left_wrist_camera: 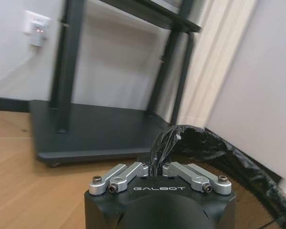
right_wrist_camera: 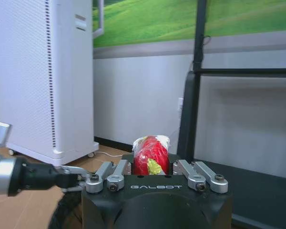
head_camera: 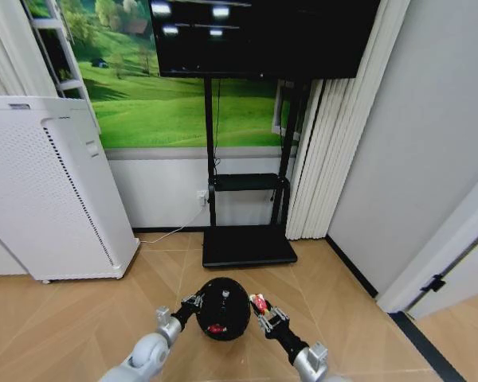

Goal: Pick up the trash bin and place the garbage on the floor into it.

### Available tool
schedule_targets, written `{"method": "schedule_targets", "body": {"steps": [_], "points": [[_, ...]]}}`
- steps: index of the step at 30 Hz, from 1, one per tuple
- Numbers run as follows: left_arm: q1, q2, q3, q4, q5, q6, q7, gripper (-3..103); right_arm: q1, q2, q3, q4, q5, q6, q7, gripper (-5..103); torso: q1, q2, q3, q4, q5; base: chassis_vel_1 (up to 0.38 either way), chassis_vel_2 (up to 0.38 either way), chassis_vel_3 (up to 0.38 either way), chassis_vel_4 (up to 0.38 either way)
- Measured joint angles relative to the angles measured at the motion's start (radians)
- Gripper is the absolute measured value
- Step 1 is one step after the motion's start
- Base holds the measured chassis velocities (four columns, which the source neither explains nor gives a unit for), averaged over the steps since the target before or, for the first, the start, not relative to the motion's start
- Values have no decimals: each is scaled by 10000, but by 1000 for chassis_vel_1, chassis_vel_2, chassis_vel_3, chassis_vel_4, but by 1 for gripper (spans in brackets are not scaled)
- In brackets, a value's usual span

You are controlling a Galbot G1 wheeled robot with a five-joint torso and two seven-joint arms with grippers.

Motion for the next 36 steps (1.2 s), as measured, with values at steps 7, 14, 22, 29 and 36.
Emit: {"method": "schedule_targets", "body": {"steps": [7,14,22,29,36], "points": [[-43,-44,479,-336,589,-196,790,7,362,105,-664,-784,-70,246,-184,33,0,0,-1,0,2,0,0,0,0],[367,83,232,-762,100,-58,1157,7,378,240,-828,-798,71,217,-193,33,0,0,-1,0,0,0,0,0,0],[676,-82,-96,-982,-500,65,860,7,274,276,-716,-750,179,-1,54,52,0,0,-1,-1,1,0,0,0,0],[982,-193,-410,-1190,-615,102,569,7,45,447,-600,-585,591,-61,227,79,0,0,-1,-1,0,0,0,0,0],[1551,112,-1925,-1820,-1693,-112,-1204,7,-449,1027,521,-64,1388,-251,1286,100,0,0,-1,0,0,0,0,0,0]]}}
